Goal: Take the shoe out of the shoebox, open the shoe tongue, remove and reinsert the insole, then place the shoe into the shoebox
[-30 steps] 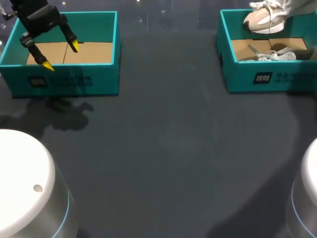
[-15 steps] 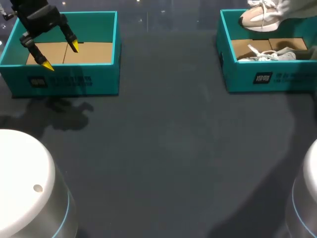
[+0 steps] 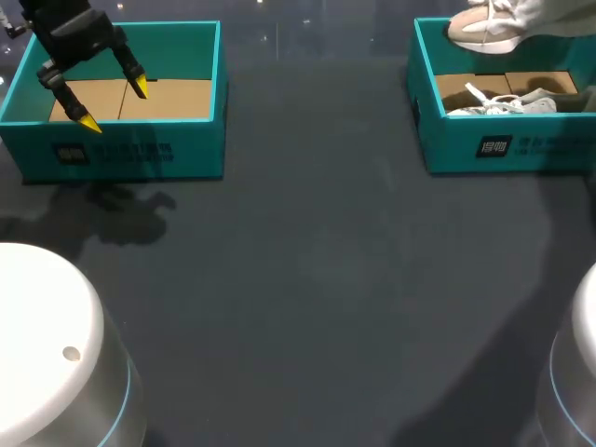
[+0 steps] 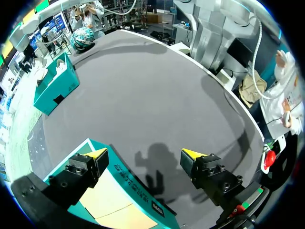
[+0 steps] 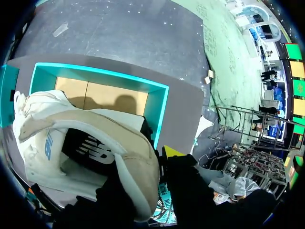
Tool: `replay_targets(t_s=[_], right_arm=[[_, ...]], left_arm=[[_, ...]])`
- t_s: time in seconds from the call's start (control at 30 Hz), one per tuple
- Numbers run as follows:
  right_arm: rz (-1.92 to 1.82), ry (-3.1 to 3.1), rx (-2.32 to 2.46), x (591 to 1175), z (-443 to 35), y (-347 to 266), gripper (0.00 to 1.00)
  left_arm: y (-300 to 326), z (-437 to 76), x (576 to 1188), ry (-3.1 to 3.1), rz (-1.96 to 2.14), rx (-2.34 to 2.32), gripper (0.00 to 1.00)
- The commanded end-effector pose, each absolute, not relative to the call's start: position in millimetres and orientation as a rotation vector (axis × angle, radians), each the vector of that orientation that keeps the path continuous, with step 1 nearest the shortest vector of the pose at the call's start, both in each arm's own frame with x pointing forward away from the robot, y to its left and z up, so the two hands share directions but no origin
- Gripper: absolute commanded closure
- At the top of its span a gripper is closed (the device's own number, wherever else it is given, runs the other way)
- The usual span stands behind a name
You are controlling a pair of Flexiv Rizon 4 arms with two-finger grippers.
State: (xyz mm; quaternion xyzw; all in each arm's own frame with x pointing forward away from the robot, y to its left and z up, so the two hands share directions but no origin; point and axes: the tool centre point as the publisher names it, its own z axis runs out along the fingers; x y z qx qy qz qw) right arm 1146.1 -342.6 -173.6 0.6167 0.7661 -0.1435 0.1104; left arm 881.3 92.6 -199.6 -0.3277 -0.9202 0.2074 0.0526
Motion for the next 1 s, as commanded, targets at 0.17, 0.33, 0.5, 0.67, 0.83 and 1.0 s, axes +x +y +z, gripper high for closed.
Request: replay_targets(t_s=[0.17, 0.33, 0.5, 0.67, 0.83, 1.0], right_arm=[[-0.398, 2.174, 1.911, 1155, -190, -356, 1.0], [-0.324, 2.13, 1.972, 1157, -204, -365, 1.0], [-0.318, 2.115, 1.971, 1158, -212, -366, 1.0], [-0.302, 2.115, 1.96, 1156, -220, -366, 1.0], [-0.288, 2.12, 1.938, 1153, -228, -360, 1.0], [-0.267, 2.12, 1.947, 1150, -233, -353, 1.0]], left_arm=[[93, -199, 881, -2.798, 0.627, -0.997, 0.0], [93, -199, 881, -2.798, 0.627, -0.997, 0.0], [93, -199, 881, -2.798, 0.627, -0.997, 0.0], [93, -199, 881, -2.798, 0.627, -0.997, 0.0], [93, -199, 881, -2.798, 0.627, -0.997, 0.0], [93, -199, 881, -2.798, 0.627, -0.997, 0.0]])
